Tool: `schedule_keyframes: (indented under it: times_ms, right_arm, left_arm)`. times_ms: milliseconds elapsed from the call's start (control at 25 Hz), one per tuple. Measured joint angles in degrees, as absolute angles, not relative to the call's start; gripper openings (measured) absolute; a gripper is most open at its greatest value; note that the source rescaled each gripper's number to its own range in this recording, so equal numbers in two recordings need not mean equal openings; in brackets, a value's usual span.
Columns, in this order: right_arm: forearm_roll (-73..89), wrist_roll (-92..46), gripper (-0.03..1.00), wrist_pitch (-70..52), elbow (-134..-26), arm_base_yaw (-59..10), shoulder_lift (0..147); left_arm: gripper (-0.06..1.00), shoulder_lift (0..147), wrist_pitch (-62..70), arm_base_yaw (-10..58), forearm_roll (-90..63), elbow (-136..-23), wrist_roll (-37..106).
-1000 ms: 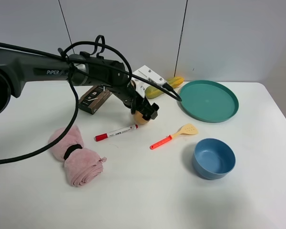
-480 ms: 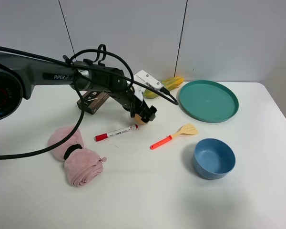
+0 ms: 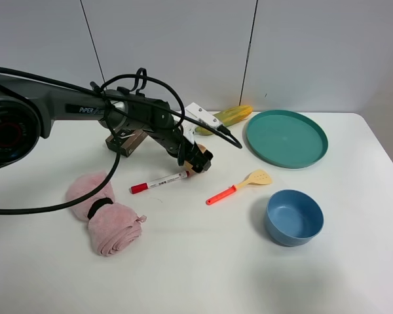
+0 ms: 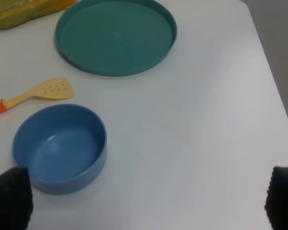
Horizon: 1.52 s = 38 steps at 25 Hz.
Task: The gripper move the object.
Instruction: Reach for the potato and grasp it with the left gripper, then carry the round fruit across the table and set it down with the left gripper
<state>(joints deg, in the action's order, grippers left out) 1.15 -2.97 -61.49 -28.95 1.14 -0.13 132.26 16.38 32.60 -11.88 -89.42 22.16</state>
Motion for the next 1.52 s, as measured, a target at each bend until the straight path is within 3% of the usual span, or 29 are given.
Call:
schedule_keyframes:
  times_ms: [240,320,440,560,640,720,1080,1280,1520]
  right_arm:
    - [1.1,-3.0,1.0,-61.5,-29.0,1.1,-0.1]
    - [1.1,-3.0,1.0,-61.5,-29.0,1.1,-0.1]
    - [1.1,-3.0,1.0,-61.5,-29.0,1.1,-0.1]
    - [1.1,-3.0,1.0,-61.5,-29.0,1.1,-0.1]
    - [1.1,-3.0,1.0,-61.5,-29.0,1.1,-0.1]
    - [1.1,-3.0,1.0,-61.5,-29.0,1.1,-0.1]
    - [1.1,-3.0,1.0,-61.5,-29.0,1.1,-0.1]
    - [1.1,-3.0,1.0,-61.5,-29.0,1.1,-0.1]
    - [1.1,-3.0,1.0,-61.5,-29.0,1.1,-0.1]
  left_arm:
    - [0.99,132.5,16.4,32.6,-11.9,-89.4,22.2]
    - [0.92,132.5,16.6,32.7,-11.9,-89.4,22.2]
    - [0.65,132.5,17.0,32.9,-12.2,-89.4,22.2]
    - [0.3,132.1,18.1,33.0,-12.2,-89.5,22.2]
    - [0.15,131.4,18.9,33.0,-12.2,-89.5,22.2]
    - [0.06,130.3,20.4,33.0,-12.1,-89.5,22.2]
    - [0.01,114.9,26.7,31.1,-7.7,-89.5,21.4]
    - [0.0,108.3,32.0,25.0,-5.7,-86.9,16.4]
    - [0.0,101.6,31.1,15.0,-4.8,-74.6,13.1]
